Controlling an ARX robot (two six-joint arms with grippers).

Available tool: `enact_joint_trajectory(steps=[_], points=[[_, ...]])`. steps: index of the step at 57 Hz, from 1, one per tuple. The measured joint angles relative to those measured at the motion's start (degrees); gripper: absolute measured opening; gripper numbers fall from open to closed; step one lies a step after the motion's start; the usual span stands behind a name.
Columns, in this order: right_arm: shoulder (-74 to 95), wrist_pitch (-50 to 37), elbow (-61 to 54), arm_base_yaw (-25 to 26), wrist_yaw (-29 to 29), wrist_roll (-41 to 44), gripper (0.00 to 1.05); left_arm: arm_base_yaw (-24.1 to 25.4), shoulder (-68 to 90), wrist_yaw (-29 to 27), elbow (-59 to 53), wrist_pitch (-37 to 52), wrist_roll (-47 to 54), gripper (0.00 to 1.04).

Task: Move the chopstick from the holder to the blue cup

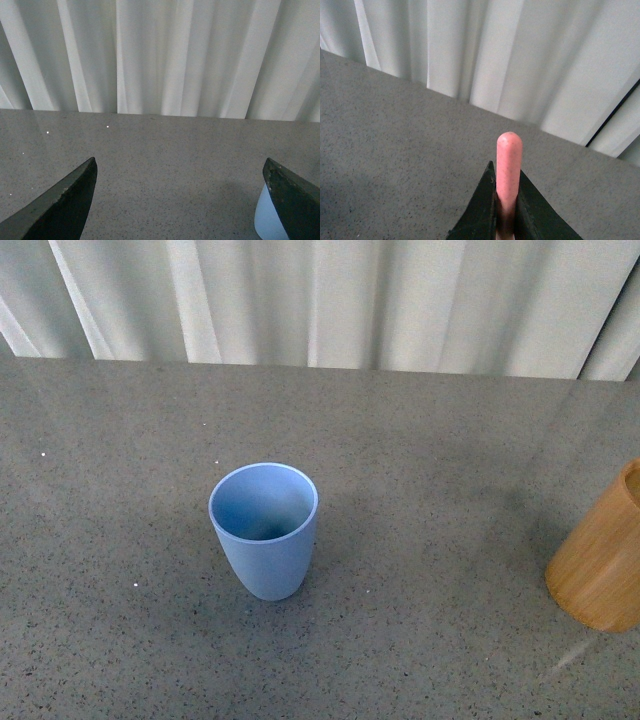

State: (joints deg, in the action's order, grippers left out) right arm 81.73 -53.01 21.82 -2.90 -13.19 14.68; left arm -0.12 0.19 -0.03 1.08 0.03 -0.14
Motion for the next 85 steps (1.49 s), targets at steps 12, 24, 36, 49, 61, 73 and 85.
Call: enact_joint_trajectory(steps=[12,24,36,49,61,73,85], points=[[-10.23,8.15,5.16,-4.72,4.46,-0.68,0.03,0.0,0.0,0.0,0.0,0.0,0.0,0.98],[-14.16,10.43,11.45,-13.18,7.21,-8.33,0.03,0.0,0.0,0.0,0.0,0.0,0.0,0.98],[-8.11,9.18,14.47,-21.64,3.19,-24.87,0.03,0.0,0.0,0.0,0.0,0.0,0.02,0.98],[-2.14,4.76,14.43,-24.02,-0.48,-30.29,0.03,0.0,0.0,0.0,0.0,0.0,0.0,0.98],[2.03,4.74,14.82,-24.09,-1.16,-30.1,0.03,0.0,0.0,0.0,0.0,0.0,0.0,0.98],[5.11,4.55,16.74,-24.09,-3.76,-28.15,0.03,0.0,0.0,0.0,0.0,0.0,0.0,0.98],[7.98,4.63,19.74,-24.11,-5.66,-26.71,0.03,0.0,0.0,0.0,0.0,0.0,0.0,0.98]])
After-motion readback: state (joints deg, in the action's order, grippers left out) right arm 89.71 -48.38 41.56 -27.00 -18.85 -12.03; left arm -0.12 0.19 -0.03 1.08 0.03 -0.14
